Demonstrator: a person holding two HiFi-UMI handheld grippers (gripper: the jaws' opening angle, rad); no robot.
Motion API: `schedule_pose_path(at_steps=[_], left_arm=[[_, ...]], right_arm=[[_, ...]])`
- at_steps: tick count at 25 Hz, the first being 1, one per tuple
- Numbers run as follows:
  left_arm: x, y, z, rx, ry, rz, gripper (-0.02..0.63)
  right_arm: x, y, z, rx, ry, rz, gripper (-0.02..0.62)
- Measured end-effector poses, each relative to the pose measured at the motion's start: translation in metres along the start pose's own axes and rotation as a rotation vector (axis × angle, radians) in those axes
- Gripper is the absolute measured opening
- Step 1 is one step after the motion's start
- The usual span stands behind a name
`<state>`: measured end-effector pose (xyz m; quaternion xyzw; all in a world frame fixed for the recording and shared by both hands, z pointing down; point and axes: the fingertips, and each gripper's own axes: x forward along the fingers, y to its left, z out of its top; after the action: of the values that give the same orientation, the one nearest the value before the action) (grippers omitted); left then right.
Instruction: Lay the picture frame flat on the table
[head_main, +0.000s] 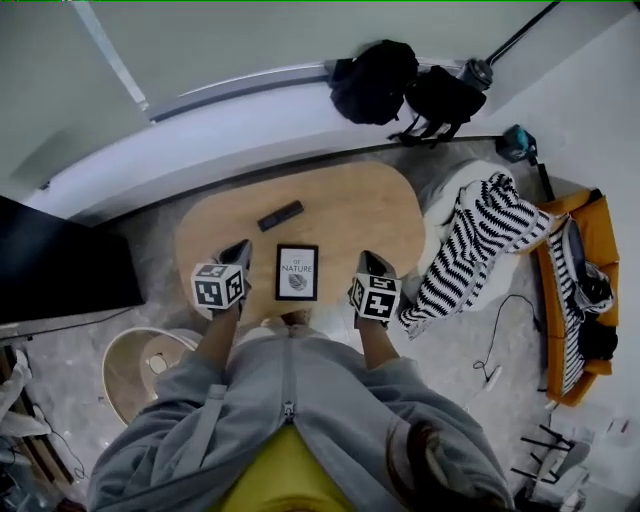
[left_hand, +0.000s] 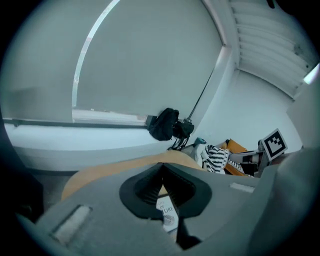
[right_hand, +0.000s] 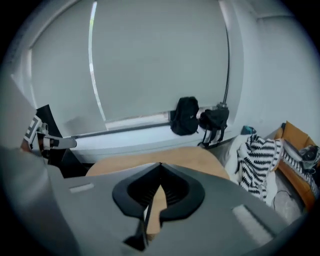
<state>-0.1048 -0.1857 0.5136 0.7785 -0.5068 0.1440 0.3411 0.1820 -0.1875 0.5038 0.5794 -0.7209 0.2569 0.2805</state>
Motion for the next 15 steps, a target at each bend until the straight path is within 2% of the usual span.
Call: schedule_pose_path(at_steps=[6, 10, 15], left_arm=[[-0.056, -0.034, 0.112, 0.194, -0.246, 0.031, 0.002], [-0.097, -0.061, 0.170, 0.294, -0.405, 0.055, 0.002], [-0.144, -0.105, 0.228, 0.373, -0.570, 0.055, 0.002]], right_arm=[[-0.069, 0.002, 0.110, -0.015, -0.320, -0.040, 0.000], [-0.110, 0.018, 0.157, -0.039, -0.452, -0.036, 0.000], [-0.161, 0.036, 0.212, -0.096, -0.609, -0.016, 0.000]])
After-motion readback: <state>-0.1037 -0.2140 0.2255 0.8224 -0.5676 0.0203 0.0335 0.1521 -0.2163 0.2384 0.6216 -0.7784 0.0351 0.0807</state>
